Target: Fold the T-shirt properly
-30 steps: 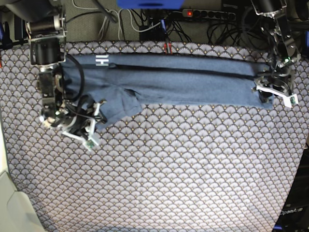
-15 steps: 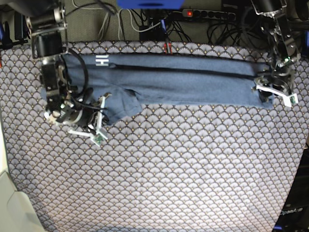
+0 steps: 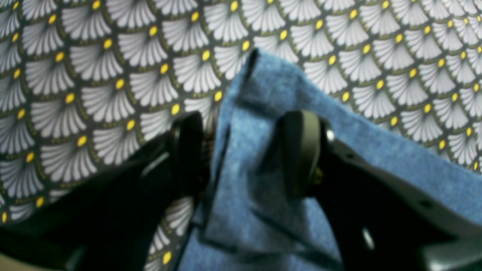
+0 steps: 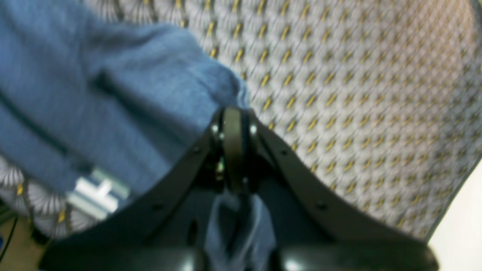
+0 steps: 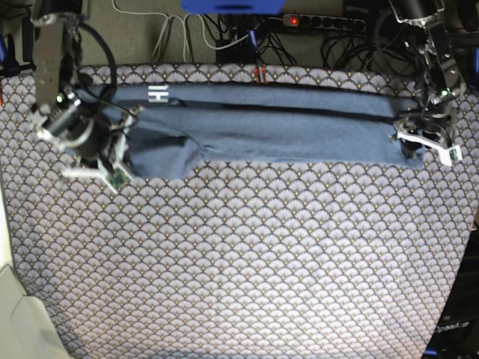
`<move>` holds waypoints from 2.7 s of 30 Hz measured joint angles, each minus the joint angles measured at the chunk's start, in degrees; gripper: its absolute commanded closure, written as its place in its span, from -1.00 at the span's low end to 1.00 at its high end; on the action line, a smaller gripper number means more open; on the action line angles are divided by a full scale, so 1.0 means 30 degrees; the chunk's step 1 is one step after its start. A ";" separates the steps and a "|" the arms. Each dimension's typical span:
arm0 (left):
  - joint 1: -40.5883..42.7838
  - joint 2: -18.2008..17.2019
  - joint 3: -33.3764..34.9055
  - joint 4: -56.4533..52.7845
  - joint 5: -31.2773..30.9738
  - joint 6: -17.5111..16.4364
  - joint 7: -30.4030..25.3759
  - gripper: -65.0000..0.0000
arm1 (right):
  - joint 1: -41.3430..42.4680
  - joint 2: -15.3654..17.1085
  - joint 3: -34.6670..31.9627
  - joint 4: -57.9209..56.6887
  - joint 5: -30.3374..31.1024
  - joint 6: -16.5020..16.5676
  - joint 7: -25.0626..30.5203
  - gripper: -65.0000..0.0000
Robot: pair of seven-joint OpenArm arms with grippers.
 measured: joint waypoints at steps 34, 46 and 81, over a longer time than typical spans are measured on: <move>0.0517 0.0000 0.0007 0.0000 -0.0146 -0.0073 -0.0146 -0.02 | -0.3424 -0.0882 0.1479 -0.0401 -0.0095 0.0044 0.0138 1.00; 0.1100 0.0022 0.0000 -0.0284 -0.0233 -0.0175 -0.0714 -0.02 | -0.3417 -0.0882 0.1479 -0.0401 -0.0087 0.0044 0.0146 1.00; 0.1647 0.4794 -0.0007 0.8932 0.0066 -0.0029 0.4677 0.99 | -0.3220 -0.0882 0.1479 -0.0401 -0.0029 0.0044 0.0080 1.00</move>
